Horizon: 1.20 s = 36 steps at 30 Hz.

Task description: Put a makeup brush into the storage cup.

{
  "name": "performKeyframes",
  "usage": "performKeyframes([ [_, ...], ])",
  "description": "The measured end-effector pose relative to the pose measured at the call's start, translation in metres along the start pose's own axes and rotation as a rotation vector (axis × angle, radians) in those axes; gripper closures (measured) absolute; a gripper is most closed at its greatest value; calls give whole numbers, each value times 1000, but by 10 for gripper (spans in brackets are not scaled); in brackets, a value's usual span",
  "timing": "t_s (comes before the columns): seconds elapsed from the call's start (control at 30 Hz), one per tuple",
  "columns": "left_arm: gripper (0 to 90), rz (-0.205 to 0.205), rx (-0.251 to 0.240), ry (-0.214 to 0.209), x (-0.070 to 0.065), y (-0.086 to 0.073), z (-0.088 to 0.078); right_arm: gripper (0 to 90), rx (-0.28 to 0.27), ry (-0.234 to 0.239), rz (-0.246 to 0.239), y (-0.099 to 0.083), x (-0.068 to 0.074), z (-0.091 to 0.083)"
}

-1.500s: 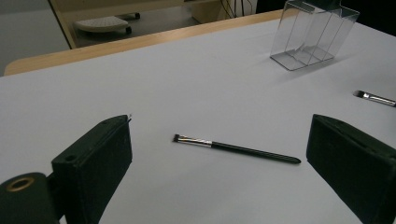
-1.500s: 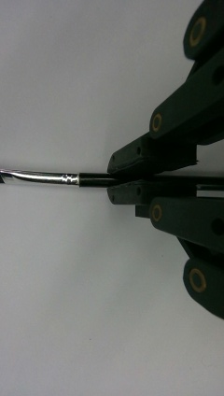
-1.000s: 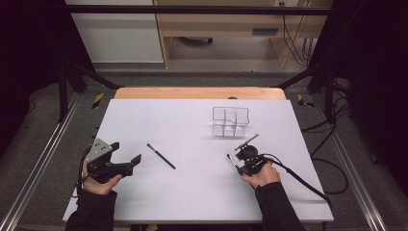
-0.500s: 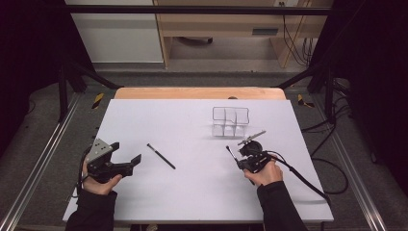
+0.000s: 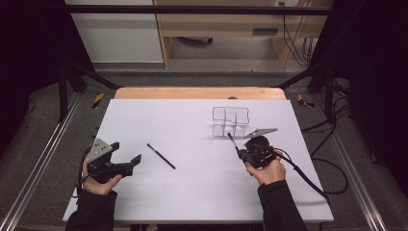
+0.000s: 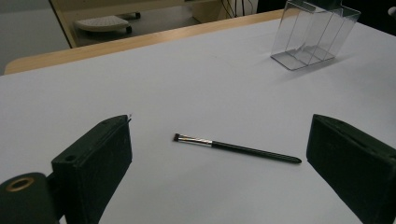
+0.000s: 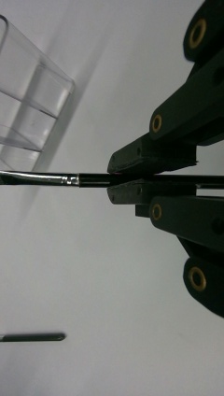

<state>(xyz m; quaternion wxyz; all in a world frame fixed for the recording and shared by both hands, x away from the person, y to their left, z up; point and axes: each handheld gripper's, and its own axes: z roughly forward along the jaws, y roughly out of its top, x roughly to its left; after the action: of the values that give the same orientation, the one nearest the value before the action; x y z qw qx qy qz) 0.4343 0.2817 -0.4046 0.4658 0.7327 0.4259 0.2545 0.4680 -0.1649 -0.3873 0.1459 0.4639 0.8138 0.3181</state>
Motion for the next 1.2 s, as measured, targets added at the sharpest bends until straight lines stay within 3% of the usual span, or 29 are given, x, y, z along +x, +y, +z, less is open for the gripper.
performKeyframes([
  [0.6, 59, 0, 1, 0, 0, 0, 0, 842, -311, -12, 77, 13, 0, -20],
  [1.2, 59, -6, -4, 1, 1, 0, -1, 842, -505, -38, 120, 32, 2, -30],
])
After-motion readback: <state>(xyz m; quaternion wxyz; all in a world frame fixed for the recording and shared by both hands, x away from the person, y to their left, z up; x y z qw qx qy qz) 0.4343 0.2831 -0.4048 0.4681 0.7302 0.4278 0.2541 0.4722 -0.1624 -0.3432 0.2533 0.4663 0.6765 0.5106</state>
